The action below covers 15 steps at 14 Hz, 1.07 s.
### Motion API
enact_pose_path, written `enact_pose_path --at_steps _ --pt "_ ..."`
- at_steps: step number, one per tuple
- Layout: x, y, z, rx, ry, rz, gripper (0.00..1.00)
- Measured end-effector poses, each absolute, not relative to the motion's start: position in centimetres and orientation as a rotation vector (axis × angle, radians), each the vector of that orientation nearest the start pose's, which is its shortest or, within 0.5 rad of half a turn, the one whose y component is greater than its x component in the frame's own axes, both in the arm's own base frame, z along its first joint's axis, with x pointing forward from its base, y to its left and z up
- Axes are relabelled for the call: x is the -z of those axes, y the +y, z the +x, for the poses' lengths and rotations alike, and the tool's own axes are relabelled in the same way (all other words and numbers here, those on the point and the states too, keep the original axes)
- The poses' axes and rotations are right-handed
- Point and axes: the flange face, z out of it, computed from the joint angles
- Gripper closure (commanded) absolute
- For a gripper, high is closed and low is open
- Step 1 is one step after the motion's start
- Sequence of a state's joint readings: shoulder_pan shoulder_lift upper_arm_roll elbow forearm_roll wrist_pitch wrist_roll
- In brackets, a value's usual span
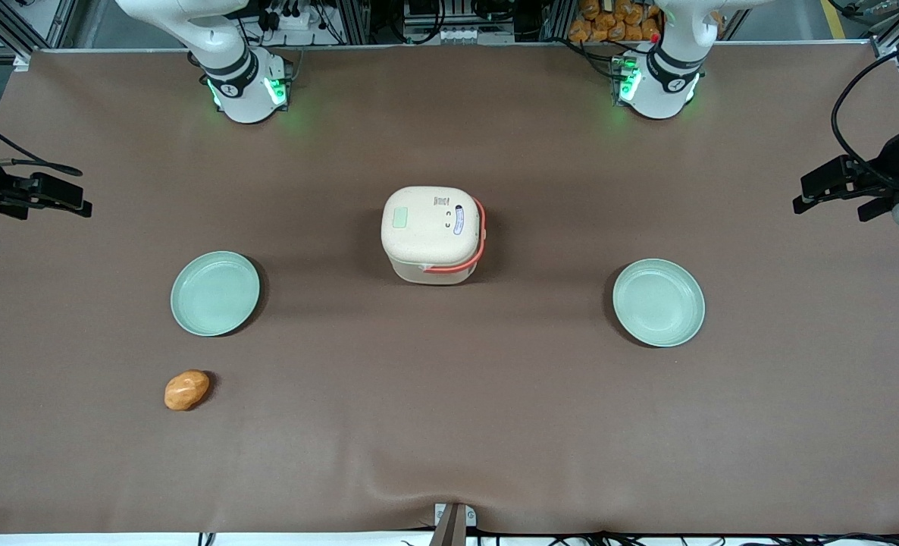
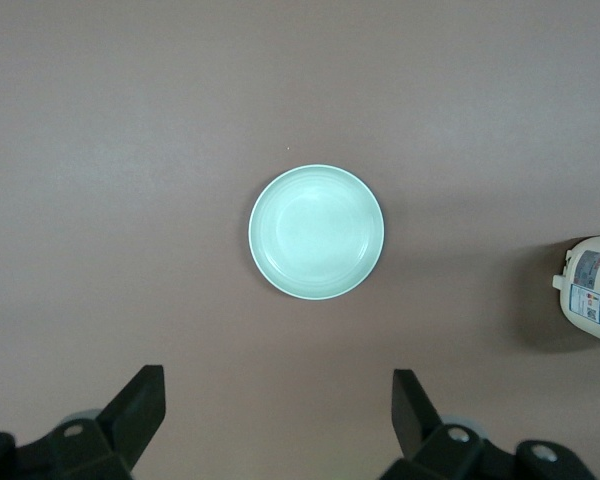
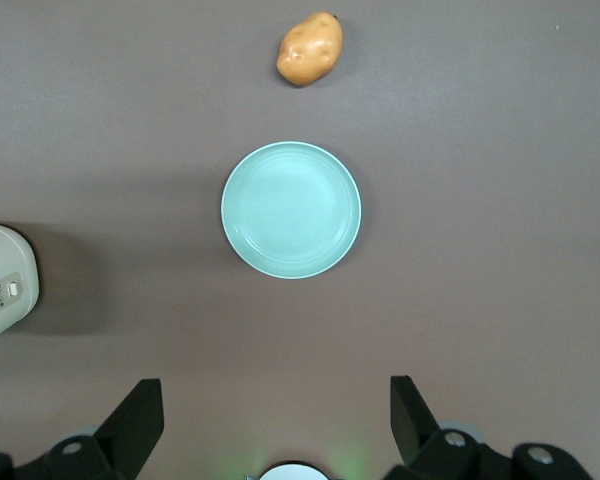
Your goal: Press rice cooker button with right arm
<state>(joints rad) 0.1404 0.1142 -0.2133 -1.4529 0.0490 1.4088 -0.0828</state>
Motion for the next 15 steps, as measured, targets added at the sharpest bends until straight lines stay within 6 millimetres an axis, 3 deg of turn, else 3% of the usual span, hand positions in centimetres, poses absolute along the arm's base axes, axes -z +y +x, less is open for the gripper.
enact_pose_path --at_steps 15 --pt "-60.4 -0.9 57.1 -0.238 -0.079 -3.1 0.0"
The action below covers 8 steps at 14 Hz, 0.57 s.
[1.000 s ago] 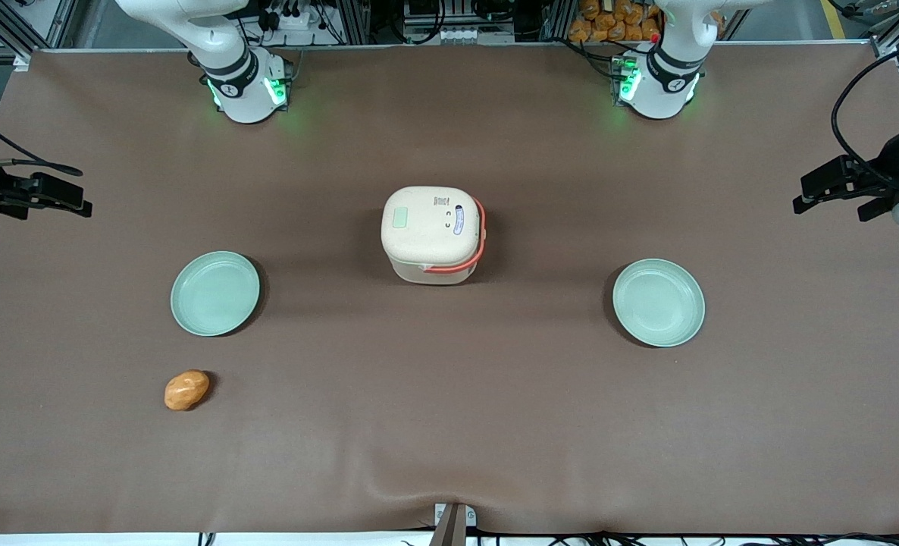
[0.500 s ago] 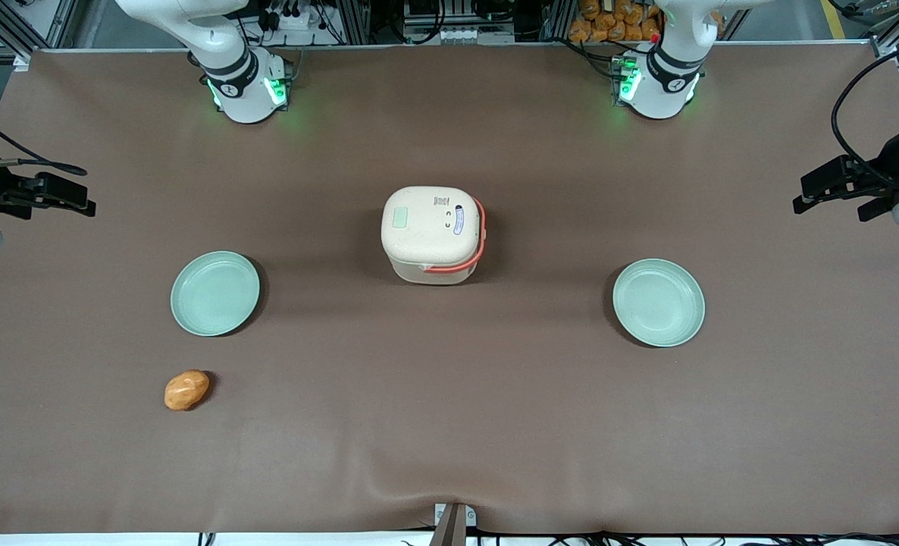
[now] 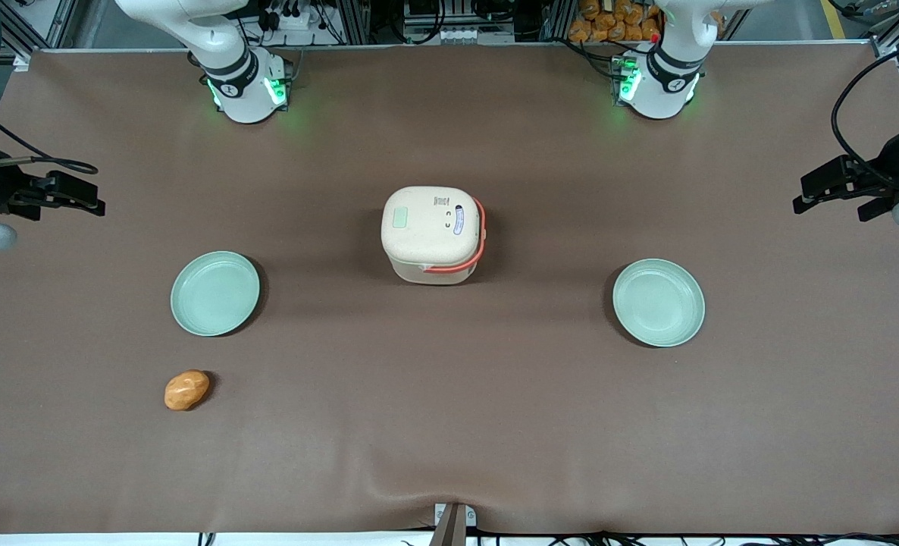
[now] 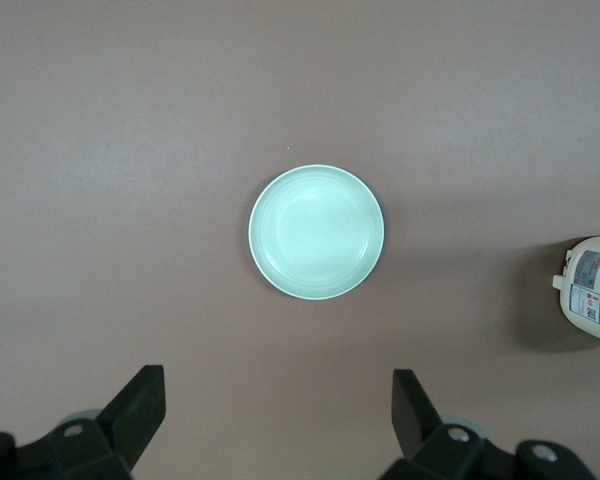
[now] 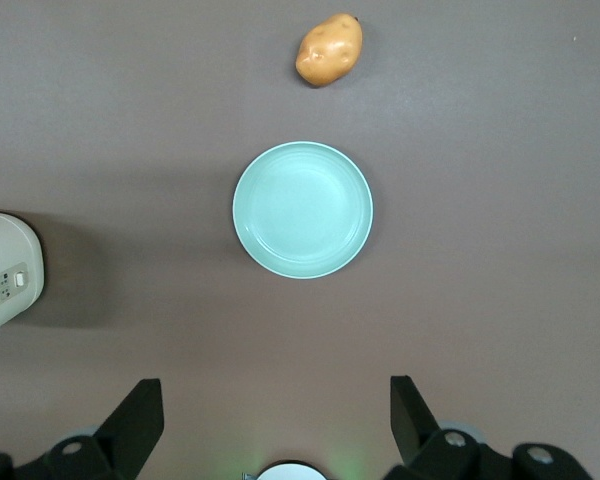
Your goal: Press rice cooker button with right arm
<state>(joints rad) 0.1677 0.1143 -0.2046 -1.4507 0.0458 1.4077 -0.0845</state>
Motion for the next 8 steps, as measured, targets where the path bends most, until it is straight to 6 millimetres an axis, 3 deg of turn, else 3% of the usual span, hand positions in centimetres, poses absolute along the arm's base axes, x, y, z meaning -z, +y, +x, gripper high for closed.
enact_pose_path --at_steps 4,8 --pt "-60.5 -0.7 57.1 -0.236 -0.086 -3.098 0.0" --pt "-60.8 2.2 57.1 -0.223 -0.166 -3.084 0.0"
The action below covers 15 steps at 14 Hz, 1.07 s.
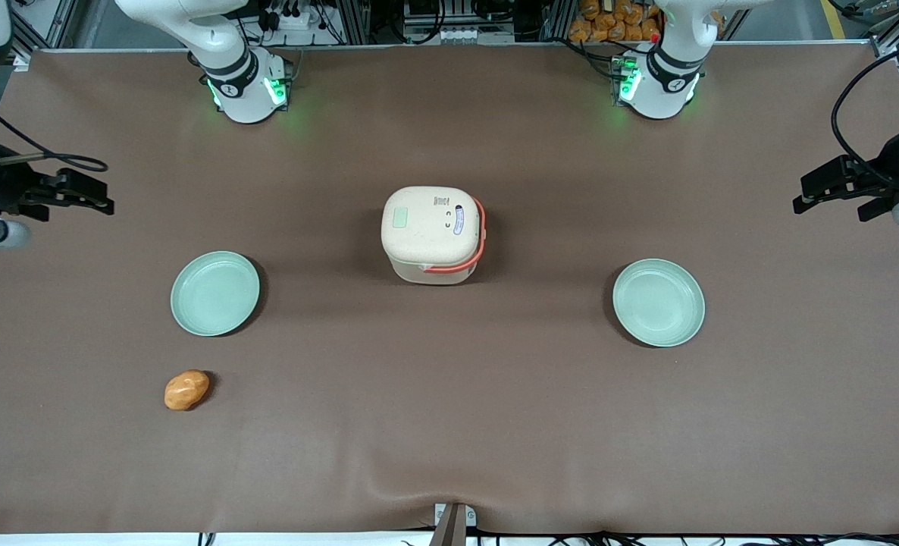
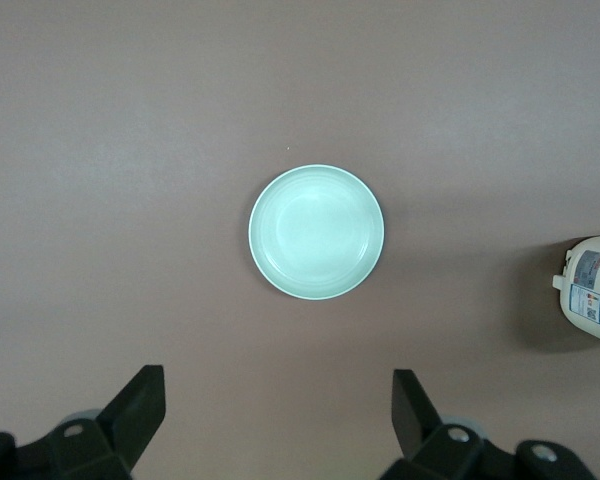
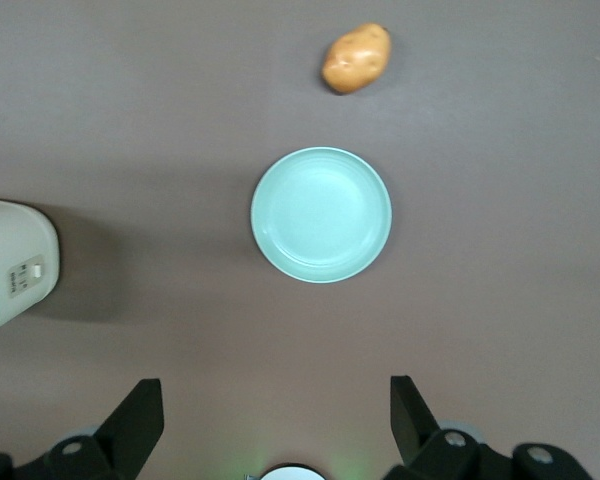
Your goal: Press rice cooker button with right arm
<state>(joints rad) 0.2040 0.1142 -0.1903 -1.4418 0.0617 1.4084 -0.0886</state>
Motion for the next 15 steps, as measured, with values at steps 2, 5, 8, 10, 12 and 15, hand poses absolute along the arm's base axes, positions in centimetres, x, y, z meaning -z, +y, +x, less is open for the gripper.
enact_pose_path --at_steps 2,5,8,10,12,15 --pt "-60.9 4.5 57.0 -0.219 -0.216 -3.035 0.0" --pt "-60.8 8.6 56.7 -0.219 -0.3 -2.954 0.0" --pt "-59.0 13.7 57.3 -0.2 -0.391 -2.929 0.16" --pt "-56.6 17.0 57.9 -0.221 -0.406 -2.909 0.44" --pt "-53.6 20.0 58.7 -0.272 -0.352 -2.869 0.6" --pt "-49.7 24.4 59.3 -0.306 -0.285 -2.852 0.73"
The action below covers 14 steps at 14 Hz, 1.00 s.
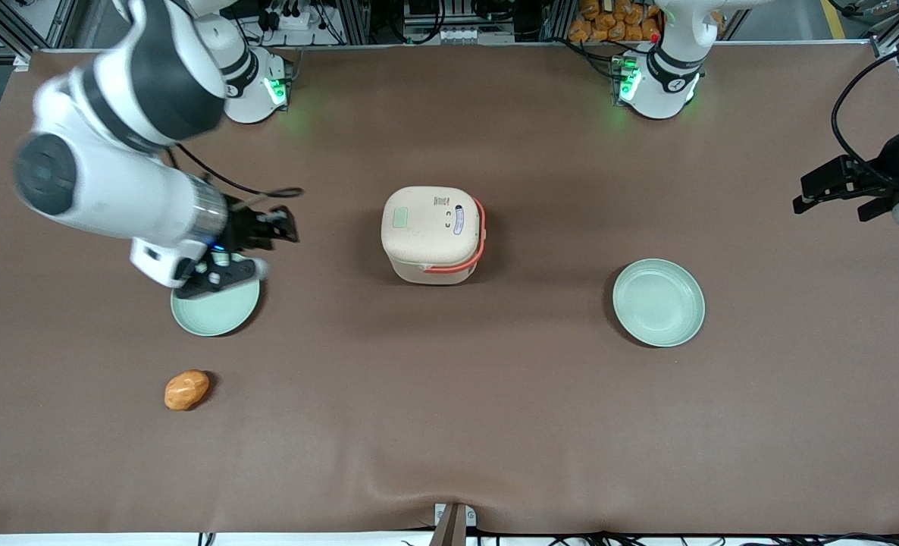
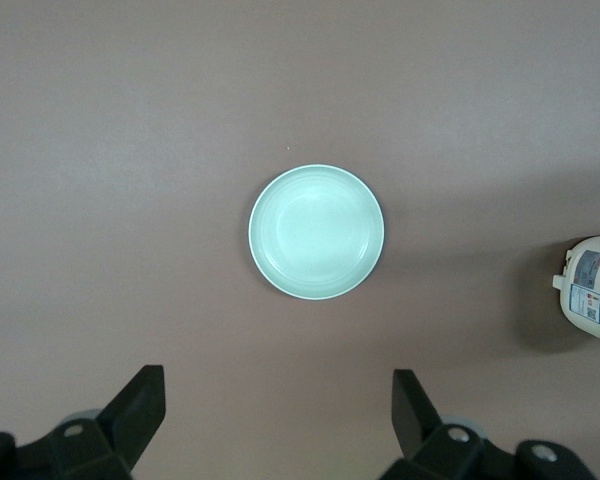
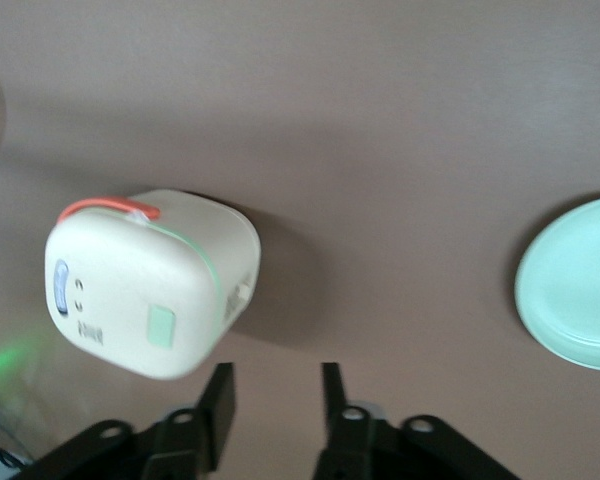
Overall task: Press rice cooker button with right arm
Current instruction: 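Move the right gripper over the white rice cooker's lid button, then press down on the rice cooker's lid button with the closed right gripper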
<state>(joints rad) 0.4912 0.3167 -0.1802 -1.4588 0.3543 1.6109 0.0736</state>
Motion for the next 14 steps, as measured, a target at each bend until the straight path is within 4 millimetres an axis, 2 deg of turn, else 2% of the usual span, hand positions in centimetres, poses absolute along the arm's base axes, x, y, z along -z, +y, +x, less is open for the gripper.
enact_pose_path --at_steps 2,4,6,8,10,14 --pt "-48.4 28.3 58.6 -0.3 -0.281 -2.864 0.83" --pt "-47.5 32.7 57.0 -0.29 -0.316 -2.871 0.91" --pt "-46.6 37.1 54.7 -0.299 -0.37 -2.875 0.97" --pt "-45.3 40.4 52.7 -0.292 -0.425 -2.876 0.98" --pt "-43.4 42.0 51.4 -0.293 -0.452 -2.879 0.99" --pt "-39.4 41.6 50.5 -0.371 -0.439 -2.906 0.98"
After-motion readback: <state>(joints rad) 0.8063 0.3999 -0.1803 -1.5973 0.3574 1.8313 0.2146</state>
